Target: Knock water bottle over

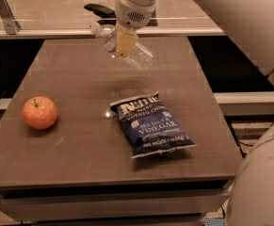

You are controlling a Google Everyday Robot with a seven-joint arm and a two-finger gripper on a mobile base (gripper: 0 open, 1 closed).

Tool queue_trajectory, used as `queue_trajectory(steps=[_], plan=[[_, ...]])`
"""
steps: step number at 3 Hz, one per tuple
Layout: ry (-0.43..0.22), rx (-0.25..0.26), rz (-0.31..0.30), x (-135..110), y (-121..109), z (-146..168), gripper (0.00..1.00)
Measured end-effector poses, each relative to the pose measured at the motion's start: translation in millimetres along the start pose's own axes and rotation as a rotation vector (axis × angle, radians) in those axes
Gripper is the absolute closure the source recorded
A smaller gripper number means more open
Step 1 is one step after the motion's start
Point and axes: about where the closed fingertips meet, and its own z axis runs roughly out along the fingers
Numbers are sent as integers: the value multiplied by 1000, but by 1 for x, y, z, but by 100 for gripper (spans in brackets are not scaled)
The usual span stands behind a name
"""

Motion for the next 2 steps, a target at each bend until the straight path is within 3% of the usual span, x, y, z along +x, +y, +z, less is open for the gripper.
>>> queue_trajectory(steps=[2], plan=[[197,24,81,3,8,9,100]])
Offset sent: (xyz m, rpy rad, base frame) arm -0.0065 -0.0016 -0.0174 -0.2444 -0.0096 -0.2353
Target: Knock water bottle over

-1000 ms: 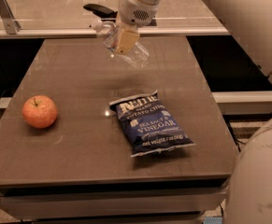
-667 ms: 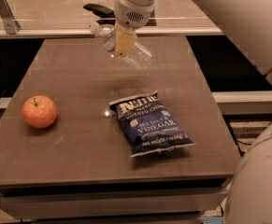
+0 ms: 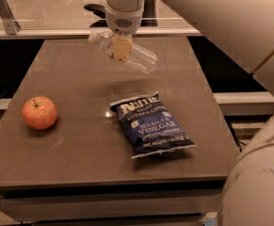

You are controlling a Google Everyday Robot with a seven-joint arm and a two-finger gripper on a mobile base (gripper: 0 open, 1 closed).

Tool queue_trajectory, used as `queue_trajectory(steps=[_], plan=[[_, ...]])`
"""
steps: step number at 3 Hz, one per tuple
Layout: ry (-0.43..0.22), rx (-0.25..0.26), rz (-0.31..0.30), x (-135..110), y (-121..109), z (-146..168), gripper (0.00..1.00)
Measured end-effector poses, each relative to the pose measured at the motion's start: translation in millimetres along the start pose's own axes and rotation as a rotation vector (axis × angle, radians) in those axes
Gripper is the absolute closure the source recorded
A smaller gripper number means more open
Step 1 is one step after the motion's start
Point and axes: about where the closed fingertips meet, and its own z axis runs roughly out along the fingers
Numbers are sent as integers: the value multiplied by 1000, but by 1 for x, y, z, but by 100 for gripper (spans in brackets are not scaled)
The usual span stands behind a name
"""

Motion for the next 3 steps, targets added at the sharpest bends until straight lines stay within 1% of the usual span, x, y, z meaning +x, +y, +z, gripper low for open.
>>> queue_trajectory(steps=[1,3], plan=[[64,14,41,0,3,10,100],[145,10,105,3,13,33,100]])
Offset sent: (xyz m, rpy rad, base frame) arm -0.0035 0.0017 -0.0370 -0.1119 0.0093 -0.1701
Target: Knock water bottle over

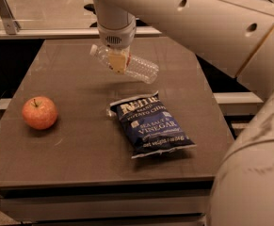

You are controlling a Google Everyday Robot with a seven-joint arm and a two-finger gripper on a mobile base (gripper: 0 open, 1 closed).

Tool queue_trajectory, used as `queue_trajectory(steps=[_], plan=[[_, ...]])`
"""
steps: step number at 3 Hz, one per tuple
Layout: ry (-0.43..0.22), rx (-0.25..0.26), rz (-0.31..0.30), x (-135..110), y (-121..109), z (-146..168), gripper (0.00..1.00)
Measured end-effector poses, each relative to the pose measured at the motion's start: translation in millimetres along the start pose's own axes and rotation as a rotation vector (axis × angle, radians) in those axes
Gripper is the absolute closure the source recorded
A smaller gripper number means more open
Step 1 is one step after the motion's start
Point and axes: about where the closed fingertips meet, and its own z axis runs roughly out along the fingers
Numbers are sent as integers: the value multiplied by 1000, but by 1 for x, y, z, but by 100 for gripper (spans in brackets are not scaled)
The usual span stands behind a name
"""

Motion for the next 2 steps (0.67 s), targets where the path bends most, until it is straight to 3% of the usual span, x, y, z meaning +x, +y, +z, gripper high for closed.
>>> queue_trajectory(steps=[2], plan=[[7,-33,35,-3,7,22,100]])
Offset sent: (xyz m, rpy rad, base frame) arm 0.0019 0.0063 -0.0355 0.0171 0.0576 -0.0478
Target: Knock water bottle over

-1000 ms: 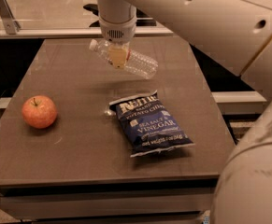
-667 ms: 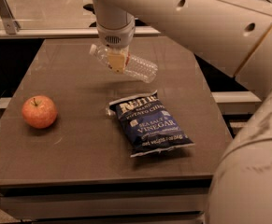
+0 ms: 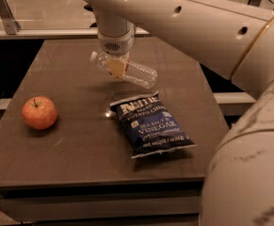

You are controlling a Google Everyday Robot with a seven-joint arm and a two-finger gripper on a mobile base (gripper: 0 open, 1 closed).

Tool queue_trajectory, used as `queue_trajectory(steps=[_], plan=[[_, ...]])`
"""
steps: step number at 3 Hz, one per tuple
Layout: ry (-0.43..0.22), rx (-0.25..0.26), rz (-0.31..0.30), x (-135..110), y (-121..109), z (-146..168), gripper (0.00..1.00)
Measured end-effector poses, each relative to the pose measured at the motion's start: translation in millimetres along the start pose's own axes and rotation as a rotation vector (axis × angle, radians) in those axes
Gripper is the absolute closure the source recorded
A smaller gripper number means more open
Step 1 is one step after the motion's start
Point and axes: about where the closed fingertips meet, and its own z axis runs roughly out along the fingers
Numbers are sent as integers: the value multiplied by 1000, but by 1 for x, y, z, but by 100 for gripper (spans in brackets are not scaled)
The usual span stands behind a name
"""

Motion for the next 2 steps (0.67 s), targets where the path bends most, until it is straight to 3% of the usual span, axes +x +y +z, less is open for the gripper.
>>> queue_trajectory(steps=[1,2], plan=[[-7,-18,7,-3,3,8,100],[-16,-35,13,-6,4,15,83]])
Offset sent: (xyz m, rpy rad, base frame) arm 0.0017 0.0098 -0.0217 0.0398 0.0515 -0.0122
